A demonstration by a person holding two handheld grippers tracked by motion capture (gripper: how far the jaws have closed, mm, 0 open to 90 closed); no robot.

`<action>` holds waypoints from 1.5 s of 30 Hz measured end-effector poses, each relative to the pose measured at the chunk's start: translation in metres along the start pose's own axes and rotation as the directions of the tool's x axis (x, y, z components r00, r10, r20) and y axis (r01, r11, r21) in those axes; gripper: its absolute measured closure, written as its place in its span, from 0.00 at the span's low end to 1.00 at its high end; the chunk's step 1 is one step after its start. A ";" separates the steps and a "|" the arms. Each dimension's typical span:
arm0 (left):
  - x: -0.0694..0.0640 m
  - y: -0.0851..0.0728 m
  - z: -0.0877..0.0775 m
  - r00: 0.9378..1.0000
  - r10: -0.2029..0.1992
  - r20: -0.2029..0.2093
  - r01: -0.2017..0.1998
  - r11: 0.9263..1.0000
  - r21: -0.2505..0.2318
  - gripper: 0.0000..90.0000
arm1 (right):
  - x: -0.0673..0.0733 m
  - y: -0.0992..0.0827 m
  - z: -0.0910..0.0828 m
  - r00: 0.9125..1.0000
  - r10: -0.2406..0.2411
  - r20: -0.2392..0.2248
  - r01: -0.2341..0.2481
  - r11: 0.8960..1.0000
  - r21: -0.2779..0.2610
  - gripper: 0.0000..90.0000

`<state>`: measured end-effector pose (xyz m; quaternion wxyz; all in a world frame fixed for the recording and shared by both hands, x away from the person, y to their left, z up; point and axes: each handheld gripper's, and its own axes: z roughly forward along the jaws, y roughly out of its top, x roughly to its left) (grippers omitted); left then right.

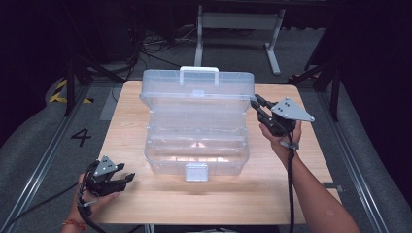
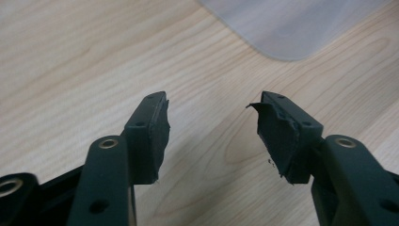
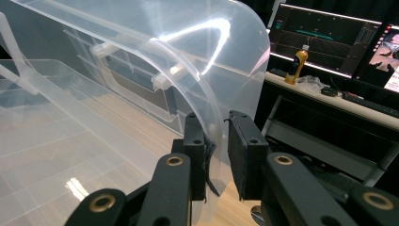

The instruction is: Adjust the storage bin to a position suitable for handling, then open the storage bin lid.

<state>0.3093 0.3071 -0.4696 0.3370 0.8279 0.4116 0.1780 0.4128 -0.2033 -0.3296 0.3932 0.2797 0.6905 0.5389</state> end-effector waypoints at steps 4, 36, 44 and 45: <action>0.003 -0.006 0.002 1.000 -0.021 0.000 0.021 1.000 0.004 0.44 | -0.002 0.003 0.005 1.000 -0.003 0.020 0.003 1.000 -0.002 0.88; 0.001 -0.013 0.003 0.997 -0.074 -0.035 0.074 0.997 0.008 0.28 | -0.018 0.014 0.034 0.995 0.079 0.067 -0.079 0.997 0.008 0.93; 0.001 -0.013 0.004 0.997 -0.072 -0.036 0.072 0.997 0.008 0.27 | -0.023 0.017 0.042 0.993 0.089 0.073 -0.091 0.996 0.023 0.94; 0.001 -0.013 0.003 0.997 -0.070 -0.036 0.071 0.997 0.008 0.27 | -0.023 0.017 0.043 0.993 0.093 0.077 -0.095 0.995 0.021 0.94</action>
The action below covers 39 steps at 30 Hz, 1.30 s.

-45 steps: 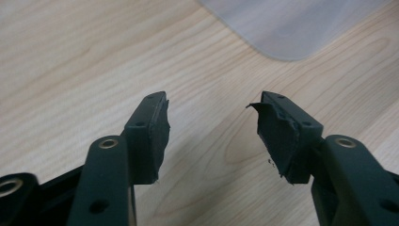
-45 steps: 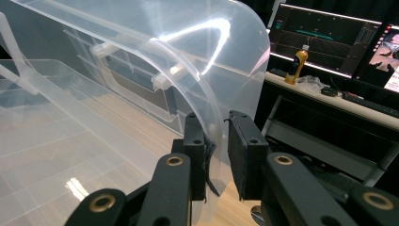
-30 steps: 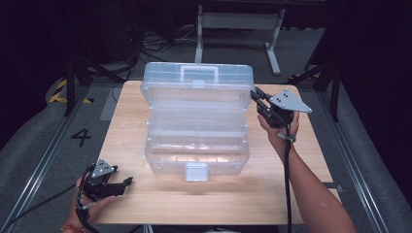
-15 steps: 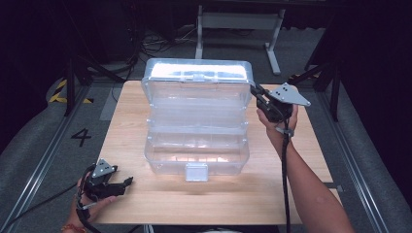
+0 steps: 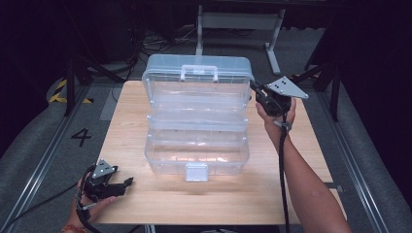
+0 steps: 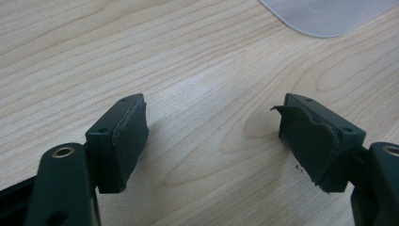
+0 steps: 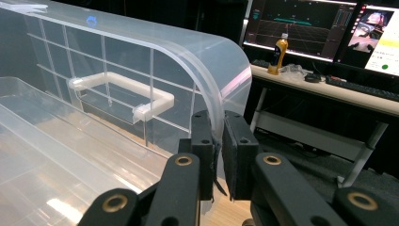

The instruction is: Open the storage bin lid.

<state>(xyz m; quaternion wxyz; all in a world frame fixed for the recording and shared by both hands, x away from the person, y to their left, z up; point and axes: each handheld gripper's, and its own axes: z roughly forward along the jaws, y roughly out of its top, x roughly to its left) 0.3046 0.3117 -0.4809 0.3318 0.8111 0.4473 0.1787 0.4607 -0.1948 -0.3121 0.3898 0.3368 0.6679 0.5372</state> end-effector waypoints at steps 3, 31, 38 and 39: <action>0.000 0.000 0.000 1.000 -0.005 -0.003 0.005 1.000 -0.002 0.27 | 0.000 0.000 0.002 1.000 0.007 0.003 -0.007 1.000 0.001 0.94; -0.002 0.001 0.002 1.000 -0.021 -0.021 0.021 1.000 0.014 0.19 | -0.016 0.011 0.026 1.000 0.010 -0.023 -0.009 0.997 0.082 0.93; -0.003 0.001 0.002 0.999 -0.029 -0.016 0.030 0.999 0.015 0.19 | -0.019 0.012 0.032 1.000 0.018 -0.026 -0.016 0.996 0.090 0.92; -0.003 0.001 0.002 0.999 -0.030 -0.016 0.030 0.999 0.016 0.19 | -0.019 0.012 0.033 1.000 0.017 -0.026 -0.014 0.996 0.093 0.92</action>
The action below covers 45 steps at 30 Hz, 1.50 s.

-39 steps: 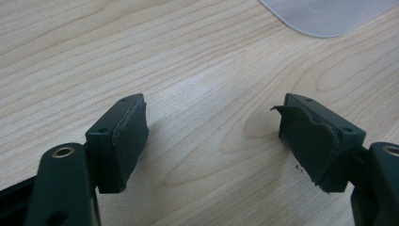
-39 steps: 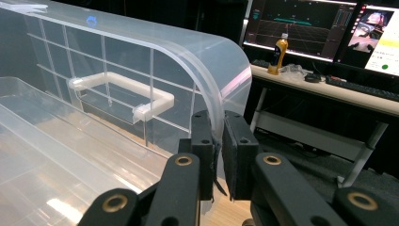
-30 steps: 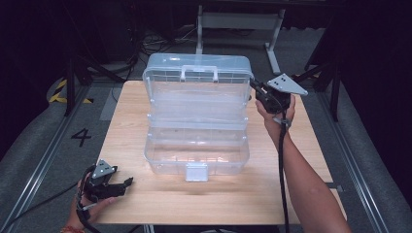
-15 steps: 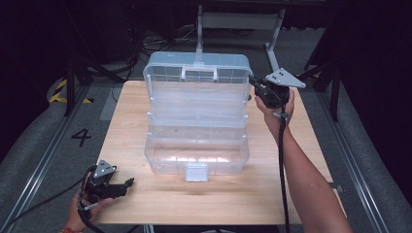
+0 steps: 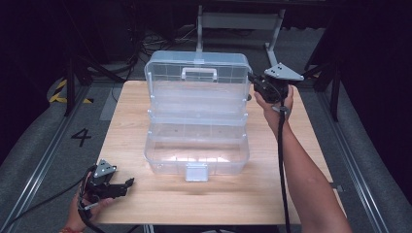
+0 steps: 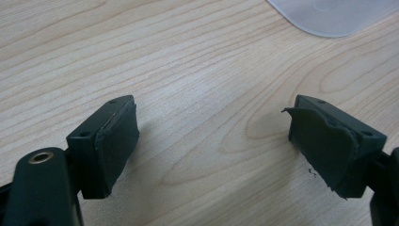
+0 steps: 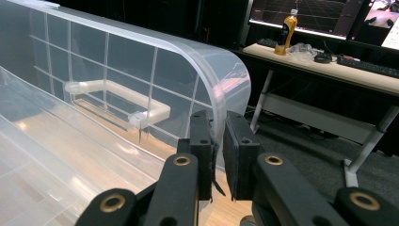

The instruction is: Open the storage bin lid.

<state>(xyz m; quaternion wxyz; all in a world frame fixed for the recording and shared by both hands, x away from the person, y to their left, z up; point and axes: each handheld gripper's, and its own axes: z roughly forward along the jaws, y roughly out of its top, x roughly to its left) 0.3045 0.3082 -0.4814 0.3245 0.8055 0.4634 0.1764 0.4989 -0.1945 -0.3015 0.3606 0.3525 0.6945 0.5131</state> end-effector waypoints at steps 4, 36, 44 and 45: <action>0.000 0.000 0.000 1.000 0.000 0.000 0.000 1.000 -0.001 0.19 | -0.002 0.001 0.004 1.000 -0.001 0.003 0.001 1.000 0.006 0.92; 0.000 0.000 0.001 1.000 -0.001 -0.004 0.001 1.000 -0.003 0.18 | -0.018 -0.002 0.047 0.998 0.049 0.029 -0.050 0.997 0.055 0.91; 0.000 0.000 0.001 1.000 0.000 -0.004 0.000 1.000 -0.007 0.18 | -0.023 -0.006 0.060 0.997 0.073 0.031 -0.075 0.995 0.071 0.91; 0.000 0.001 0.002 1.000 -0.004 -0.002 0.004 1.000 -0.009 0.18 | -0.024 -0.006 0.061 0.997 0.074 0.032 -0.076 0.994 0.072 0.91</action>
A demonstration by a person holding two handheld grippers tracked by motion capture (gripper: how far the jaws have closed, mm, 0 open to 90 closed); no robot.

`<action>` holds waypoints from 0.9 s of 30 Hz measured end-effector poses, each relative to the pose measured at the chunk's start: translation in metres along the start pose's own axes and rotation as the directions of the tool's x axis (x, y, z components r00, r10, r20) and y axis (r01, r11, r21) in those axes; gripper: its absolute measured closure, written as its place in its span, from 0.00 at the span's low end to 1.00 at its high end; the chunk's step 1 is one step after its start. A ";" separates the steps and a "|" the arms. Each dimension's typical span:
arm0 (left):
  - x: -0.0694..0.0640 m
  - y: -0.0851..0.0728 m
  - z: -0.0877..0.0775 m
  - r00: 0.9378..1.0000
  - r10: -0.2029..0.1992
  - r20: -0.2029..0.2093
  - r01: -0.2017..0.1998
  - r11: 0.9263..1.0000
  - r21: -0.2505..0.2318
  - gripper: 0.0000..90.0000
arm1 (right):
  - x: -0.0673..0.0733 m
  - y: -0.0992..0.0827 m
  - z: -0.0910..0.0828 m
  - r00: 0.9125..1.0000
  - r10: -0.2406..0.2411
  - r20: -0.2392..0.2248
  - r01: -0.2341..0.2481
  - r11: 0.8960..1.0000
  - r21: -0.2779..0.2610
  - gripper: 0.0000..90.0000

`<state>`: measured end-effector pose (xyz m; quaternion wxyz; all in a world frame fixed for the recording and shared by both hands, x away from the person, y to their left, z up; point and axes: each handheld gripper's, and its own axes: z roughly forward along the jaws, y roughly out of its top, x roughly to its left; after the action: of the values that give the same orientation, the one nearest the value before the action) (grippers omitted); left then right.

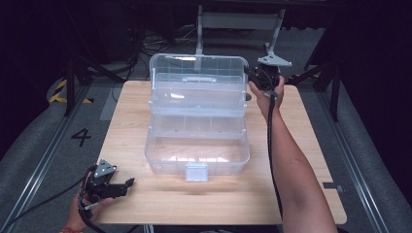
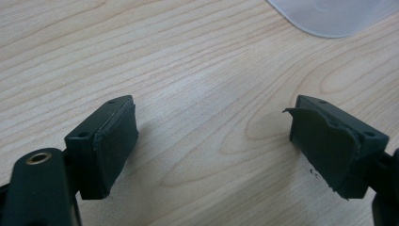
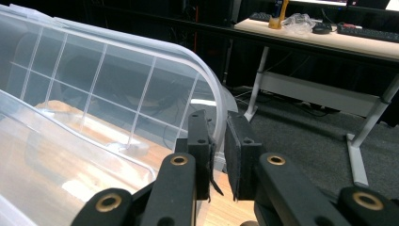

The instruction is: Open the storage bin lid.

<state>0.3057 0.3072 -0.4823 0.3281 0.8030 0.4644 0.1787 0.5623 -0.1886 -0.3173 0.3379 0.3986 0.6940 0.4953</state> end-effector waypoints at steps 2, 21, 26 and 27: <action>0.000 0.000 0.000 1.000 0.000 -0.001 0.000 1.000 0.002 0.17 | -0.001 -0.001 0.004 1.000 0.004 0.003 -0.004 1.000 0.002 0.91; 0.001 0.001 0.000 1.000 0.007 -0.004 -0.007 1.000 0.009 0.17 | -0.009 -0.011 0.034 0.999 0.037 0.018 -0.038 0.998 0.049 0.90; 0.000 0.001 0.000 1.000 0.004 -0.002 -0.004 1.000 0.010 0.17 | -0.010 -0.013 0.038 0.999 0.028 0.020 -0.029 0.998 0.054 0.89; 0.000 0.001 0.000 1.000 0.004 -0.002 -0.004 1.000 0.010 0.17 | -0.010 -0.014 0.039 0.999 0.030 0.021 -0.031 0.998 0.057 0.89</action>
<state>0.3067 0.3070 -0.4816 0.3232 0.8053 0.4641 0.1778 0.5974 -0.1840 -0.3404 0.3254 0.4237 0.6984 0.4763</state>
